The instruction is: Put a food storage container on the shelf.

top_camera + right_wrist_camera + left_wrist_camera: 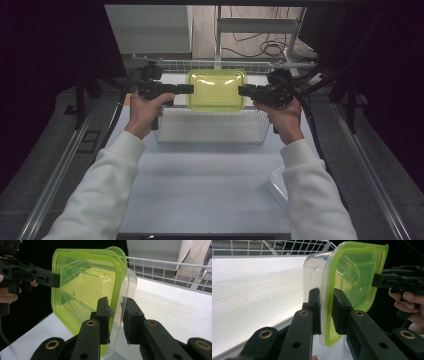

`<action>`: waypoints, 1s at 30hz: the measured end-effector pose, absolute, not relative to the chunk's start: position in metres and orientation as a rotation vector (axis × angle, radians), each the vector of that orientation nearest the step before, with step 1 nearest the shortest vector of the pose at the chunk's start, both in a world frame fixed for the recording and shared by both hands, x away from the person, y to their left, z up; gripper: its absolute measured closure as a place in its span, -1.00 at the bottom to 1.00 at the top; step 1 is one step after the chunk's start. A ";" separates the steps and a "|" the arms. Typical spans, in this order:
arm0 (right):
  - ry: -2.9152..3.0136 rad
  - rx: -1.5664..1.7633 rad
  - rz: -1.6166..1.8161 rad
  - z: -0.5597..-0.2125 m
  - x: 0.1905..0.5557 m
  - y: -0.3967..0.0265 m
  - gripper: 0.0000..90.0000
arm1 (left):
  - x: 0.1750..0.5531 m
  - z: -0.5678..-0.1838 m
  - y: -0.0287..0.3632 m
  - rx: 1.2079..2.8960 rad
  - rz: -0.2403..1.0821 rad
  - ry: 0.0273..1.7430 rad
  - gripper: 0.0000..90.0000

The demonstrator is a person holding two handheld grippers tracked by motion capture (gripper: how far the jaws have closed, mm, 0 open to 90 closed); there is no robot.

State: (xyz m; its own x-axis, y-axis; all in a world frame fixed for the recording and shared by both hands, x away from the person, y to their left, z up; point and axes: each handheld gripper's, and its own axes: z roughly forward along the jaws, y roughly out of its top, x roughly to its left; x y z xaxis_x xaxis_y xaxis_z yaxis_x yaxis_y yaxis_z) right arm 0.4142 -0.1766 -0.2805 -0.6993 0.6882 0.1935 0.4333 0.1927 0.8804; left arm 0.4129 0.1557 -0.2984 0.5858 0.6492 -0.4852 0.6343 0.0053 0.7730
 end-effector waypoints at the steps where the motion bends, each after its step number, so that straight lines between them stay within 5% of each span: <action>1: 2.225 1.076 1.511 -0.280 0.416 -0.176 0.68 | 0.413 -0.298 0.156 1.674 0.016 1.080 0.75; 30: 2.312 1.367 1.529 -0.294 0.485 -0.169 0.69 | 0.478 -0.314 0.164 1.668 -0.140 1.249 0.76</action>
